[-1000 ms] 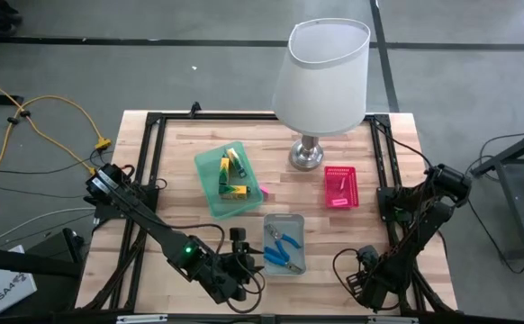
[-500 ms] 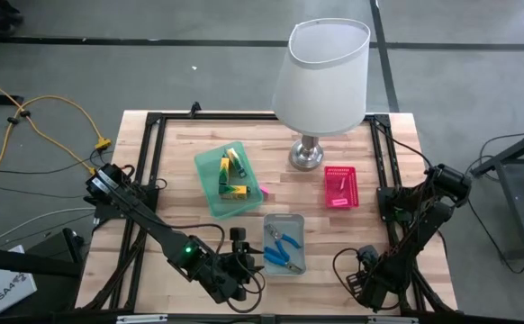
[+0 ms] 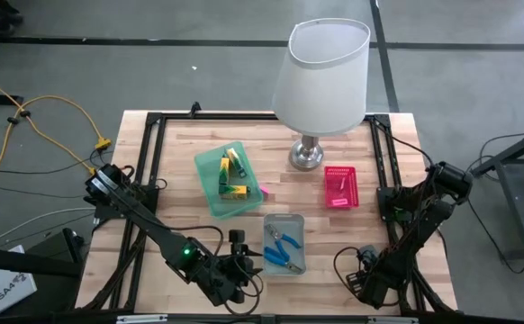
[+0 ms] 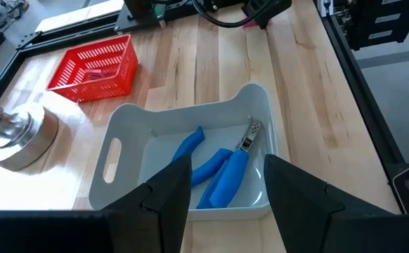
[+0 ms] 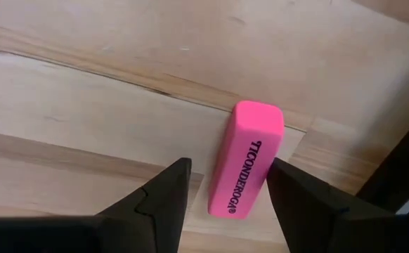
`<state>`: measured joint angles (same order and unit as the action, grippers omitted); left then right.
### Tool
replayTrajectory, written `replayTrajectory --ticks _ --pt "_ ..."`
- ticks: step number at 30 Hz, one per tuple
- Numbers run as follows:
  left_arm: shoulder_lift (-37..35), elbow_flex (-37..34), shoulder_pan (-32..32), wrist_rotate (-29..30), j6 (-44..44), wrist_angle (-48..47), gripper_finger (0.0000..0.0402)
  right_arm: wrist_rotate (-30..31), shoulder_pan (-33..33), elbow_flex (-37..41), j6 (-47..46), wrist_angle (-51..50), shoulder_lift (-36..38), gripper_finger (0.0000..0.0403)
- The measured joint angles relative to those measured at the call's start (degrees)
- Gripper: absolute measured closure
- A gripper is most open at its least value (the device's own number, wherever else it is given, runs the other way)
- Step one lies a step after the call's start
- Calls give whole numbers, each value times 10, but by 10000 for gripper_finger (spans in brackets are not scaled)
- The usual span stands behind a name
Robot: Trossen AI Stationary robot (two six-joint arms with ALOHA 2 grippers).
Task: Pick & Place School Supplies
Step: Put the pink eraser into the red bin
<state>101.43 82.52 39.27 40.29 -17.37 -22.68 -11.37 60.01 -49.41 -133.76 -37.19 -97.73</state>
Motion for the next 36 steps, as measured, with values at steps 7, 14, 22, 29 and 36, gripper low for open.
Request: replayTrajectory --ticks 7,14,22,29,36 --pt "0 0 0 0 0 0 231 -5 0 1 0 1 0 218" --pt "0 0 0 0 0 0 231 0 0 1 6 2 -1 250" --pt "0 0 0 0 0 0 231 7 0 1 21 3 -1 325" --pt "0 0 0 0 0 0 231 7 0 1 35 2 -1 324" --pt "0 0 0 0 0 0 231 10 0 1 77 0 2 332"
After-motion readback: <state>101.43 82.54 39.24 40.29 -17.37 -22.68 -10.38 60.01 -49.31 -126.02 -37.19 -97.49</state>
